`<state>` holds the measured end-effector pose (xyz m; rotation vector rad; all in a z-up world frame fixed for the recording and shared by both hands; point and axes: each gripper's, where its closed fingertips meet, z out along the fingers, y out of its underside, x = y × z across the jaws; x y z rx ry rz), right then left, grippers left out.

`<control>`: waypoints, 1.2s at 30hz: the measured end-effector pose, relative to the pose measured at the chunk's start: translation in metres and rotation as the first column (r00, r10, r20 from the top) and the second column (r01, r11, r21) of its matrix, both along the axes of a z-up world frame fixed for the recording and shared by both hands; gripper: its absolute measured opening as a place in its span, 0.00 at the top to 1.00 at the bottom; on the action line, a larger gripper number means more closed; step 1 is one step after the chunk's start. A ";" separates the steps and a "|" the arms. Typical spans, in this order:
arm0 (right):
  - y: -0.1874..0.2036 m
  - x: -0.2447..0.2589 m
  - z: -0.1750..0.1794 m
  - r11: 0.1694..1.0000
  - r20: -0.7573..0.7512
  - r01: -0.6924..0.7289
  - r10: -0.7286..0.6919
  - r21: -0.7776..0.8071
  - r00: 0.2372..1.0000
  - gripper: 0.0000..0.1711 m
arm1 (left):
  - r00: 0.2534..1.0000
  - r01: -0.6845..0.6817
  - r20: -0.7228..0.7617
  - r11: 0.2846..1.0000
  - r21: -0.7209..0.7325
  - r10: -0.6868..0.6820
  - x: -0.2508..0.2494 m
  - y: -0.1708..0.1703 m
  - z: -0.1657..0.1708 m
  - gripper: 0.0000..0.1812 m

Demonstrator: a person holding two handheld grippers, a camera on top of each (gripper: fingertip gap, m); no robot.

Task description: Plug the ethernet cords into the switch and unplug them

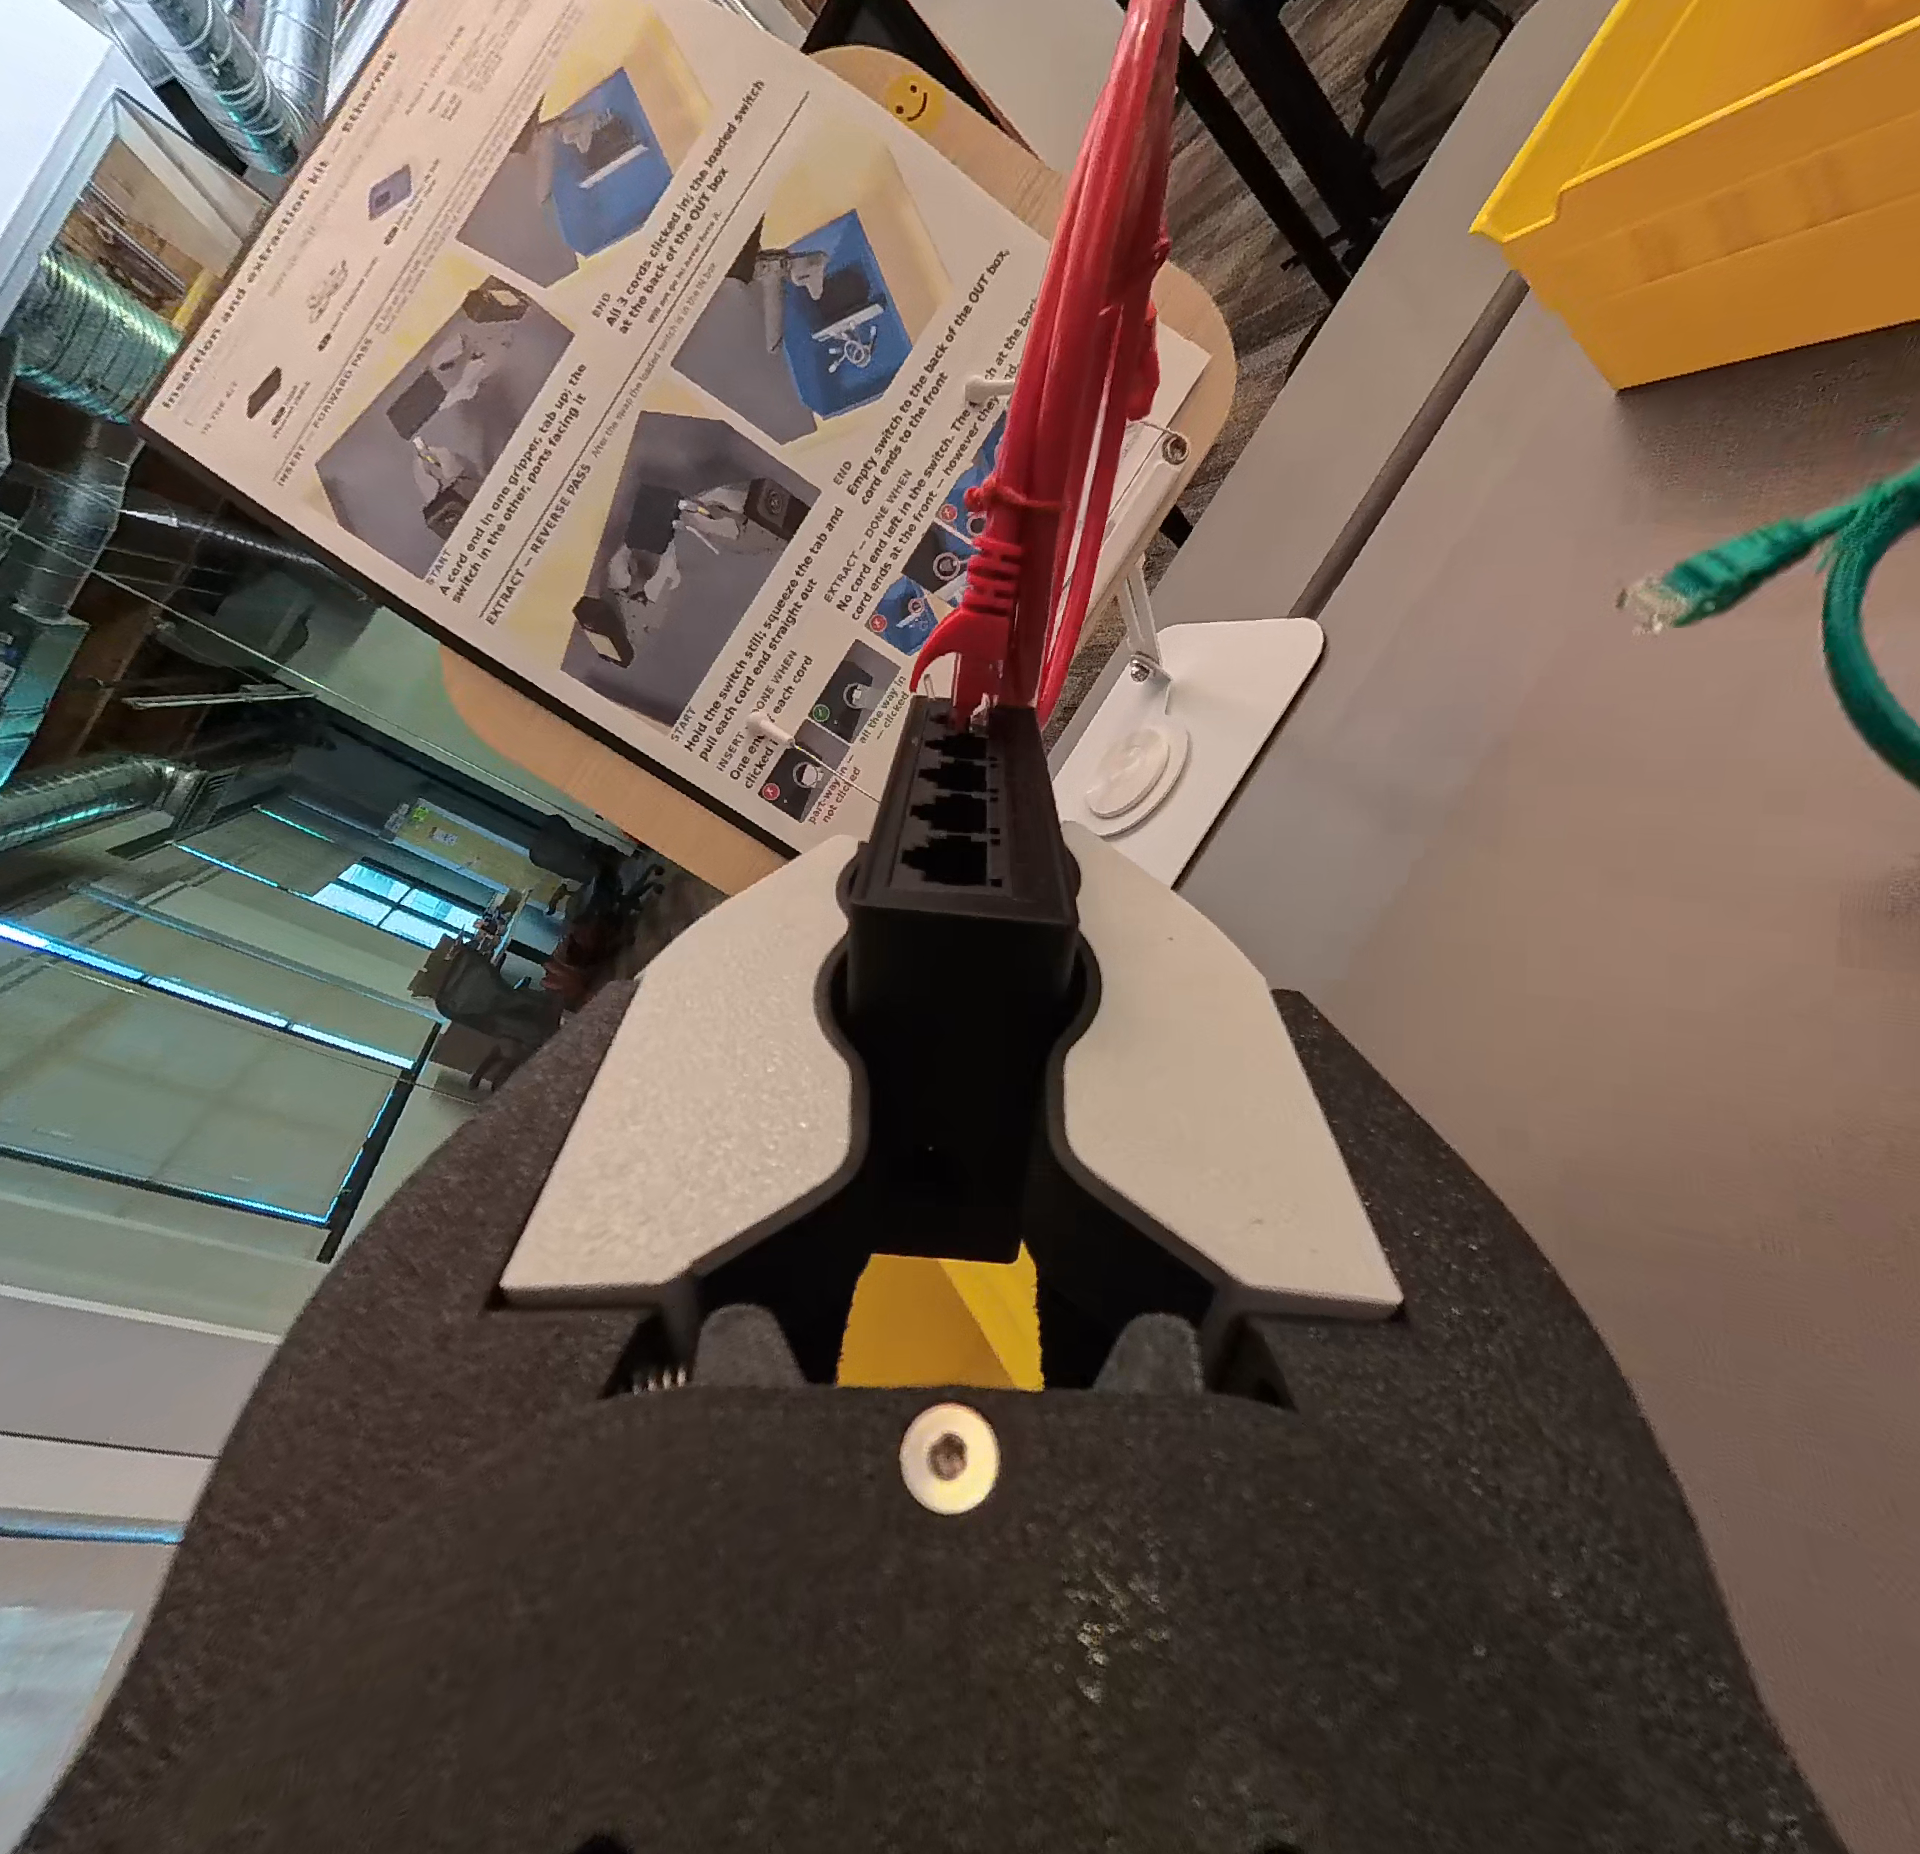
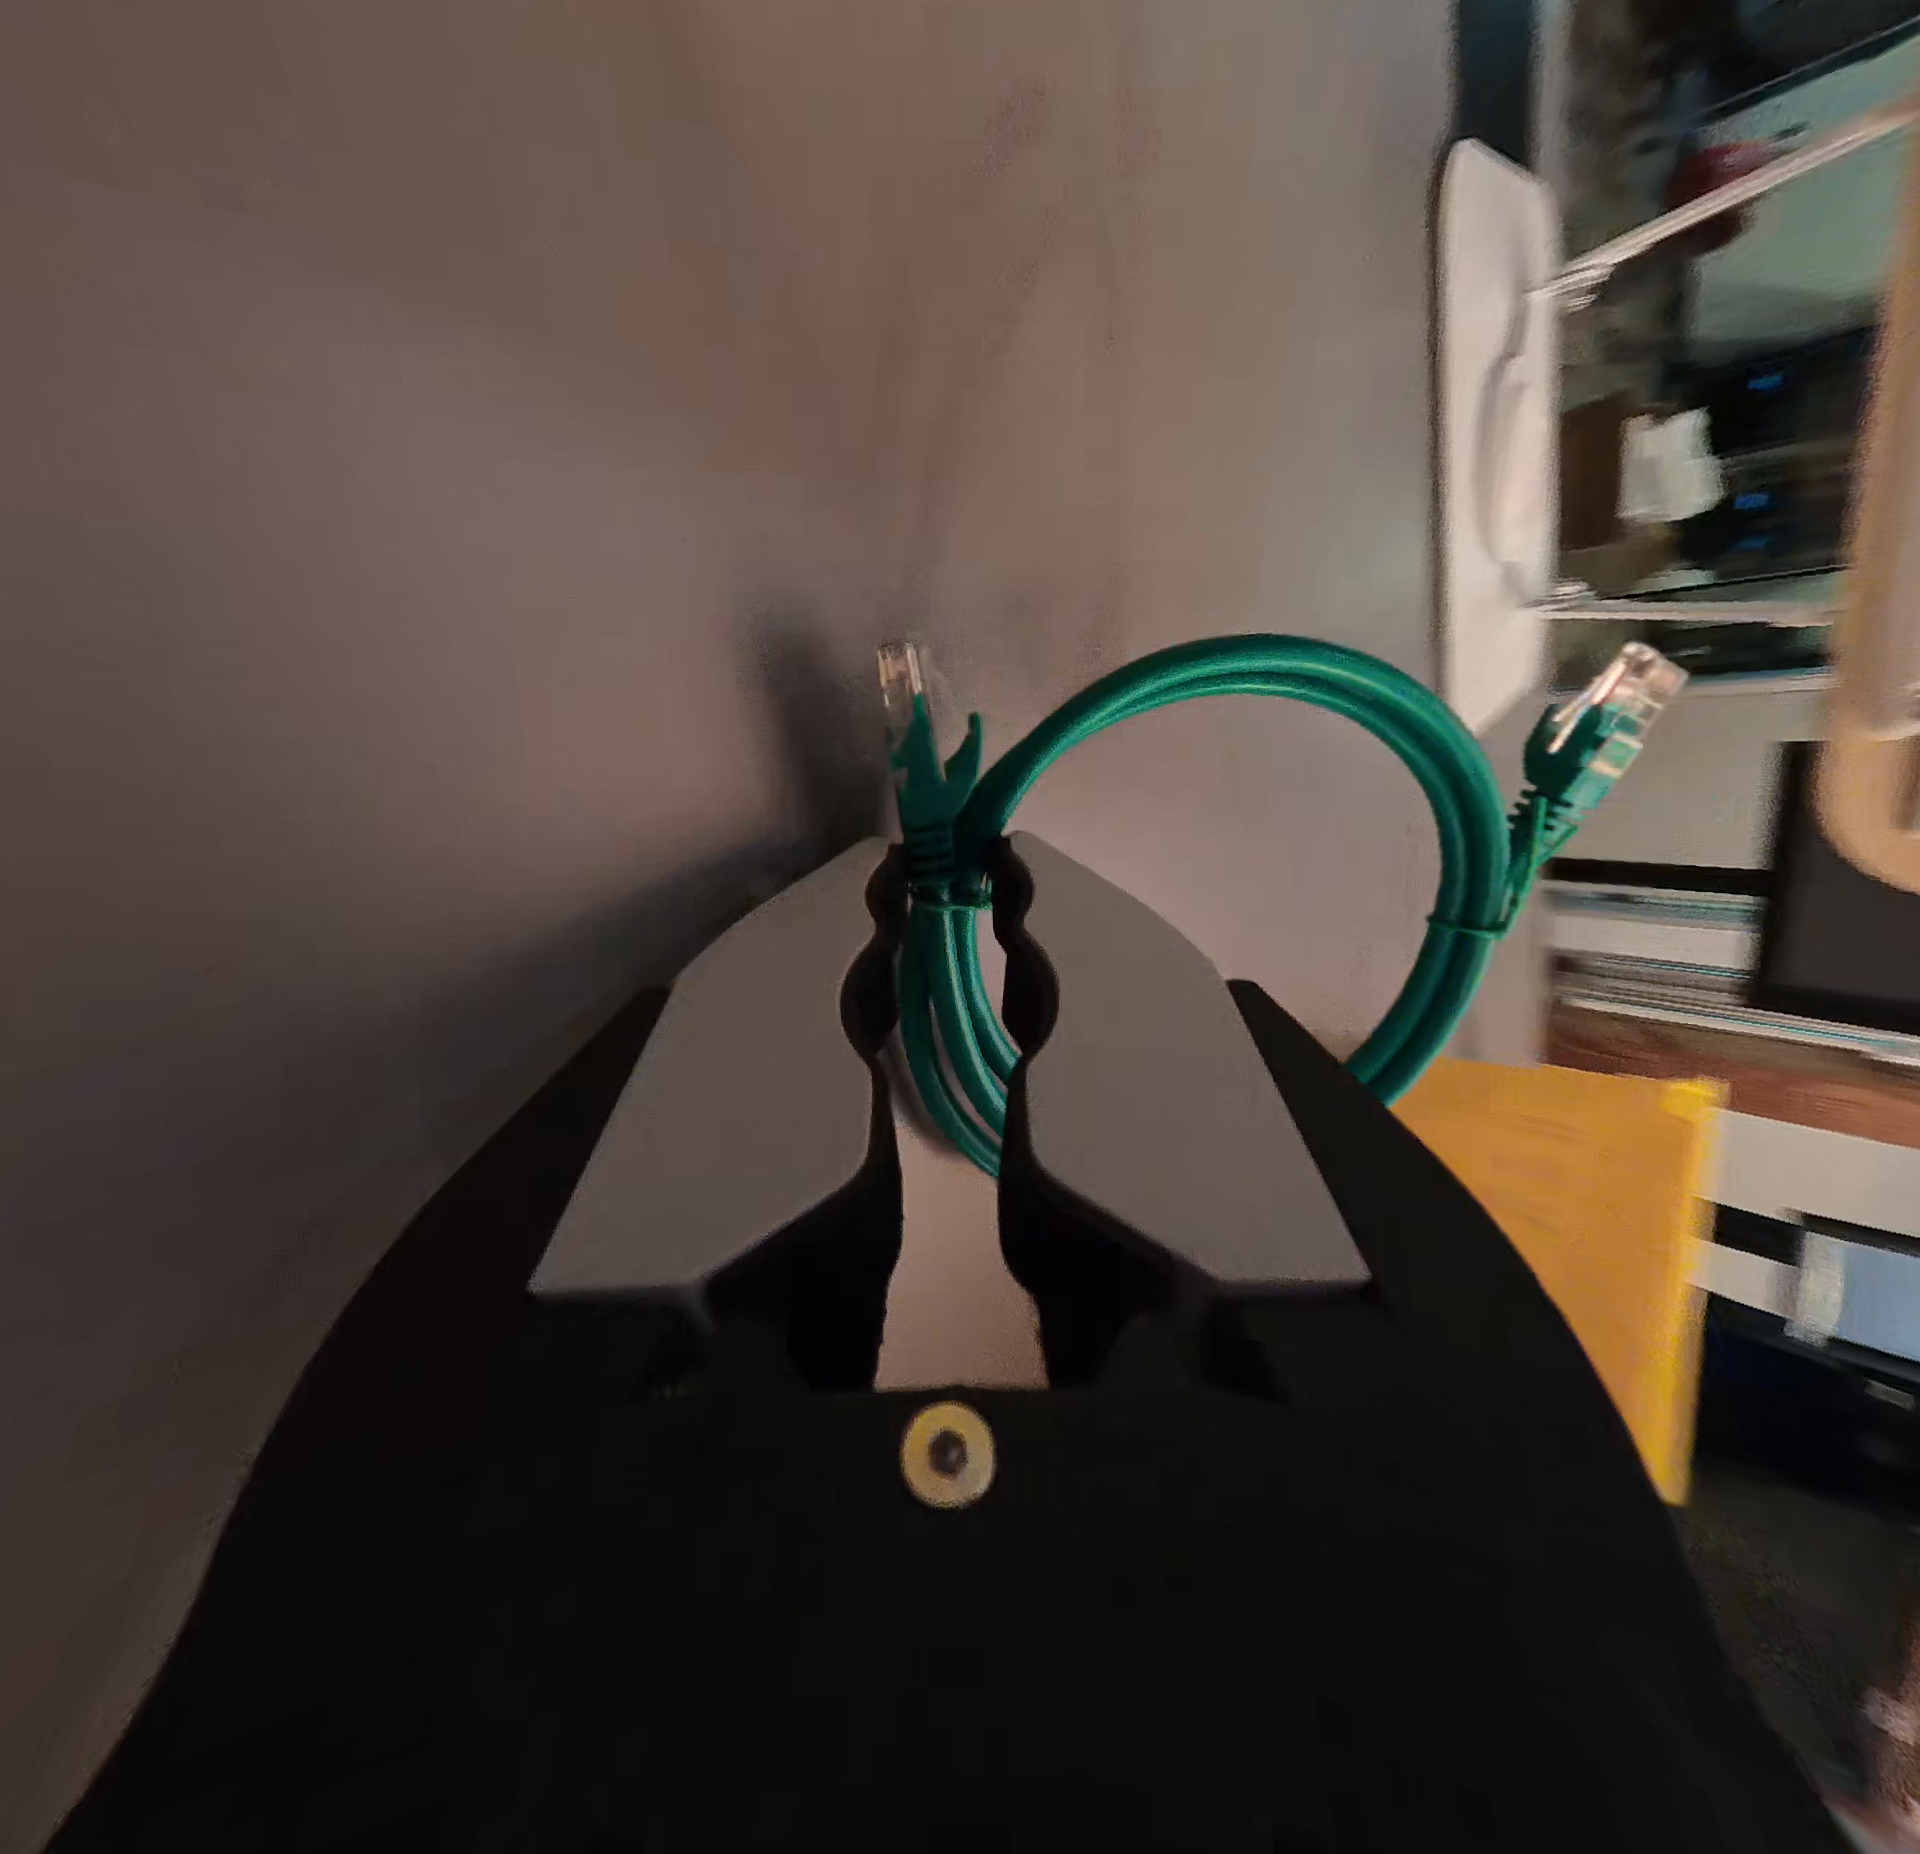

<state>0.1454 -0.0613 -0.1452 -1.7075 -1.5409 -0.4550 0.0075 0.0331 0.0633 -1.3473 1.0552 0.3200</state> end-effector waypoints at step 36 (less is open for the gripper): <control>-0.023 -0.050 -0.004 0.287 -0.386 -0.322 -0.206 -0.902 0.899 0.85 | 0.999 -0.014 -0.046 1.000 -0.017 0.014 0.006 0.005 -0.012 0.83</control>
